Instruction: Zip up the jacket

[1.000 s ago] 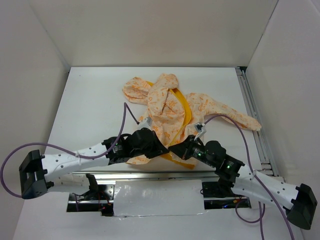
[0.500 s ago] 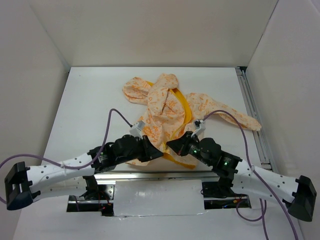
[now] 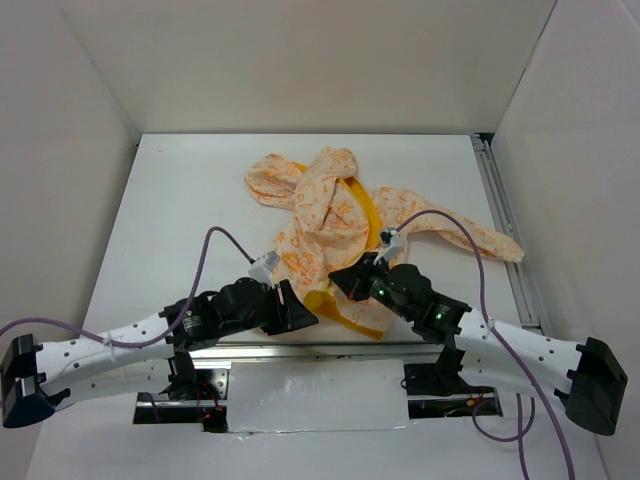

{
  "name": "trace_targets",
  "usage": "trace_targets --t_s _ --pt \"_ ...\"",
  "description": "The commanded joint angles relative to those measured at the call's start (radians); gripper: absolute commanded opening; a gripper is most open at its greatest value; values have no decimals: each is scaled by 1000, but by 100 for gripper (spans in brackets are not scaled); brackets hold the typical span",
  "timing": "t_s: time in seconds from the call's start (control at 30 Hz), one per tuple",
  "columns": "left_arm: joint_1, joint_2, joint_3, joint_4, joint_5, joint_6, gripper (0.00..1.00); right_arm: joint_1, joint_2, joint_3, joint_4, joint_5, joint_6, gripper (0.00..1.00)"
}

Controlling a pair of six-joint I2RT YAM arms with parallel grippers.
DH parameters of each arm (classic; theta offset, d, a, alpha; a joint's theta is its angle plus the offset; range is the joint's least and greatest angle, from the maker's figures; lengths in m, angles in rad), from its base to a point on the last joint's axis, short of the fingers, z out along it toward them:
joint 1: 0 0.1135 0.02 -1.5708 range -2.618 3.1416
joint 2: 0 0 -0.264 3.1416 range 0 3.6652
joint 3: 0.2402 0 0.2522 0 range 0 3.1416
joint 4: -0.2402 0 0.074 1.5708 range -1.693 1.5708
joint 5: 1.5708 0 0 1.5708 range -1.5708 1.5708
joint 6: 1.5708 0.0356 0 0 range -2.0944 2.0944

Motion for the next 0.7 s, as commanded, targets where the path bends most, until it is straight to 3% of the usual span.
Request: trace_targets --t_s 0.0,0.37,0.57,0.67 --pt "-19 8 50 -89 23 -33 68 -33 -44 -11 5 79 19 0" --pt "-21 5 -8 228 92 -36 82 19 -128 -86 26 48 167 0" --pt "-31 139 62 243 -1 -82 80 30 -177 -106 31 25 186 0" --pt "-42 187 104 243 -33 -99 74 31 -212 -111 22 17 197 0"
